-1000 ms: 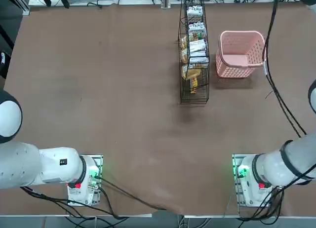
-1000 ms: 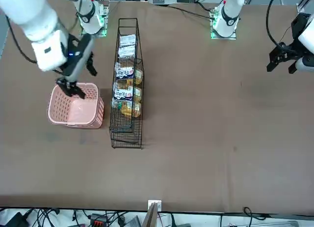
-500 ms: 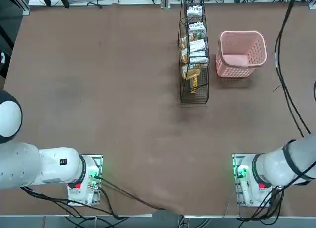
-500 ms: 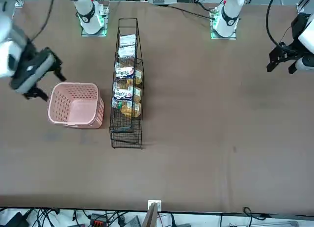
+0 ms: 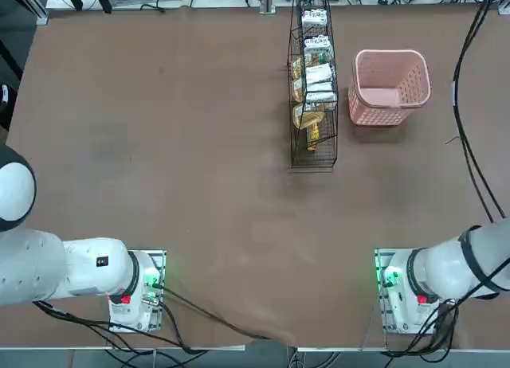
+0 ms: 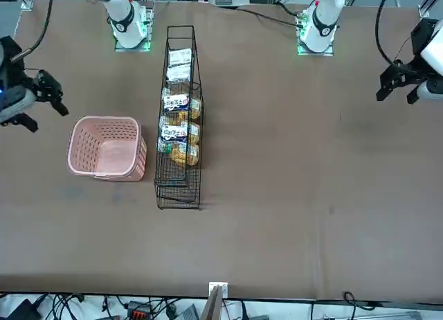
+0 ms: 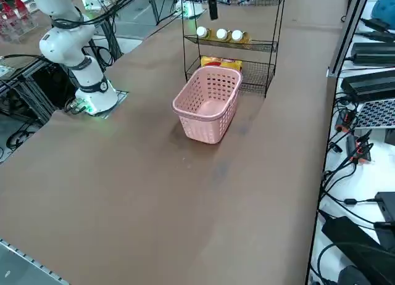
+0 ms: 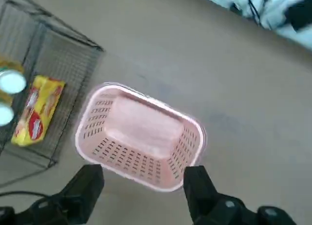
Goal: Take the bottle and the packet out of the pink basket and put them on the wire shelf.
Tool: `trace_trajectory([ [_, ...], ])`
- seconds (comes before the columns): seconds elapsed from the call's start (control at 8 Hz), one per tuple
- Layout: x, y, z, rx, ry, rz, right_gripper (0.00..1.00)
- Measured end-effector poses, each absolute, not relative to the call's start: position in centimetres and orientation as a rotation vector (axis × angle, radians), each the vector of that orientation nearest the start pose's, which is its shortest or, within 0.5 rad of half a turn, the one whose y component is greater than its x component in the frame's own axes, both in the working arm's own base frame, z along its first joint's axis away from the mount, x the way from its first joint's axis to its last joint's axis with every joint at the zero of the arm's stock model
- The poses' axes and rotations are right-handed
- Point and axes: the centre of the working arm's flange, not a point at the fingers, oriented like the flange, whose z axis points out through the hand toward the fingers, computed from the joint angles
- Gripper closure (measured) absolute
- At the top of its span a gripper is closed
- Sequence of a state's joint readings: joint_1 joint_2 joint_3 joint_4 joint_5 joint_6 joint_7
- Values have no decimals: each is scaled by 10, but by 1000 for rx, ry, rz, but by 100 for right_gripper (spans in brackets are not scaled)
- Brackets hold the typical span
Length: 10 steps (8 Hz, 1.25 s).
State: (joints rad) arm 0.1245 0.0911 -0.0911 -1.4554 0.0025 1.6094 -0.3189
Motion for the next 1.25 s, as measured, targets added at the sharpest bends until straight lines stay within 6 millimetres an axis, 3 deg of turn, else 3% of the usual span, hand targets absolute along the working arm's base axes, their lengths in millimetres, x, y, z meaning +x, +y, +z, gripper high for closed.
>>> trace_trajectory([
  [0.5, 556, -1, 628, -3136, -171, -31, 0],
  [0.88, 549, -5, 629, -3139, -18, -30, 0],
  [1.25, 551, -2, 627, -3138, 9, -44, 0],
])
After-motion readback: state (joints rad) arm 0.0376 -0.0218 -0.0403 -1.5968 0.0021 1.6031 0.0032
